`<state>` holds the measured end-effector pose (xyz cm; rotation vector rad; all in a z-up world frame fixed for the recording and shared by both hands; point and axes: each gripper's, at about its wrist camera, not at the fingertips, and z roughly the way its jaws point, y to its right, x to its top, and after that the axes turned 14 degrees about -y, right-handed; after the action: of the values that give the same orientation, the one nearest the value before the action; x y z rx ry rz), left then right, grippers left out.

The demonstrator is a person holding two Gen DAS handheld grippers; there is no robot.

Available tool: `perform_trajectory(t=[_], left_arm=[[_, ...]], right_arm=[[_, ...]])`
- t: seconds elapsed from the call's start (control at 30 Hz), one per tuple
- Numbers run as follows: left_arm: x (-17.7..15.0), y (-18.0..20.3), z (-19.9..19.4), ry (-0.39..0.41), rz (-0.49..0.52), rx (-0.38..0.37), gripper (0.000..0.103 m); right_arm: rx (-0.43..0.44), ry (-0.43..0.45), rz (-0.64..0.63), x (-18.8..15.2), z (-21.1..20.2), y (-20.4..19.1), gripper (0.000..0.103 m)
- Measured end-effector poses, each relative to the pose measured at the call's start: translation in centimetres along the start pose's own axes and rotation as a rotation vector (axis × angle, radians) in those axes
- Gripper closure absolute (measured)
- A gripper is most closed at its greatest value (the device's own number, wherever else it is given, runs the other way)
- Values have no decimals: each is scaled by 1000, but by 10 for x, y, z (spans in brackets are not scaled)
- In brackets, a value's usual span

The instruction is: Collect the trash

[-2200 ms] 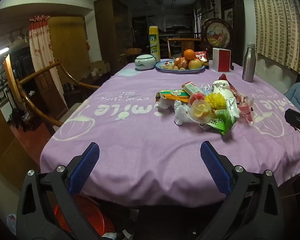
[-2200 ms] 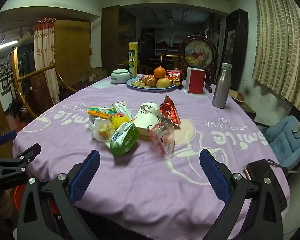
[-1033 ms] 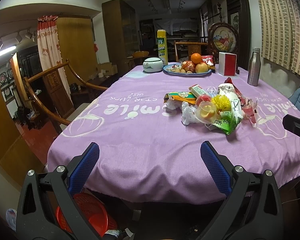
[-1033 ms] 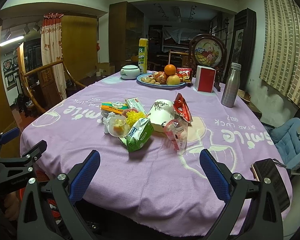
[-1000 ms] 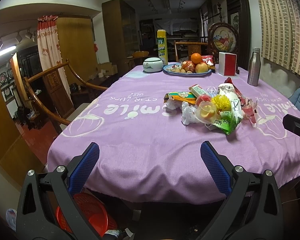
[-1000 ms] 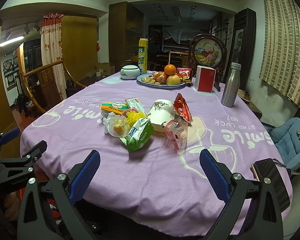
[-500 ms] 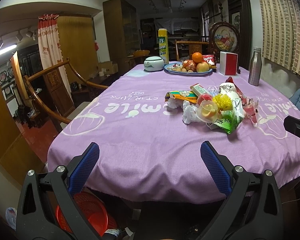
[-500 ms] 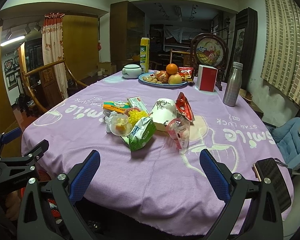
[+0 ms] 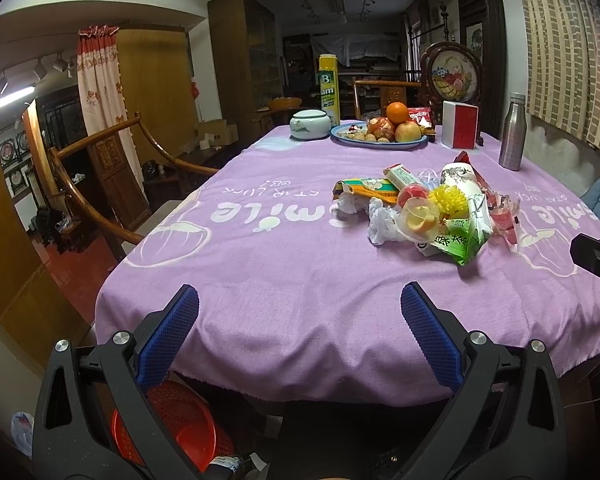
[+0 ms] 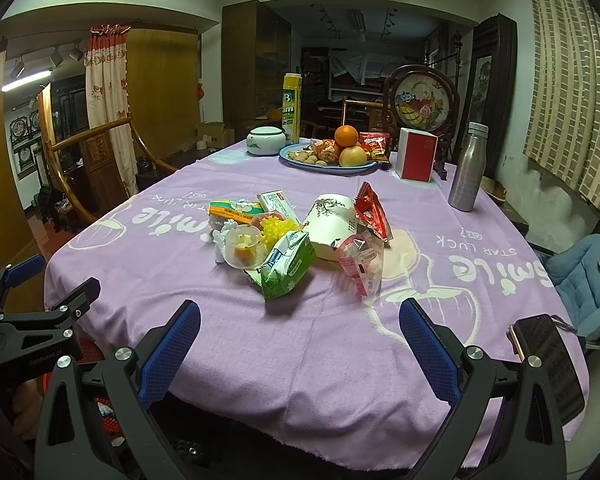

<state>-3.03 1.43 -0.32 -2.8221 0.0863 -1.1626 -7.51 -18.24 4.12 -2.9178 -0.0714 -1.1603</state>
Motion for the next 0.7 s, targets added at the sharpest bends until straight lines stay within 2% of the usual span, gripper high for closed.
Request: perform_trajectory(t=[0.5, 0.7], left_arm=[[-1, -1, 3, -9, -1, 0, 6], [-2, -3, 11, -33, -2, 3, 6]], right_arm=[[14, -4, -2, -3, 4, -4, 6], [55, -31, 7, -4, 16, -4, 6]])
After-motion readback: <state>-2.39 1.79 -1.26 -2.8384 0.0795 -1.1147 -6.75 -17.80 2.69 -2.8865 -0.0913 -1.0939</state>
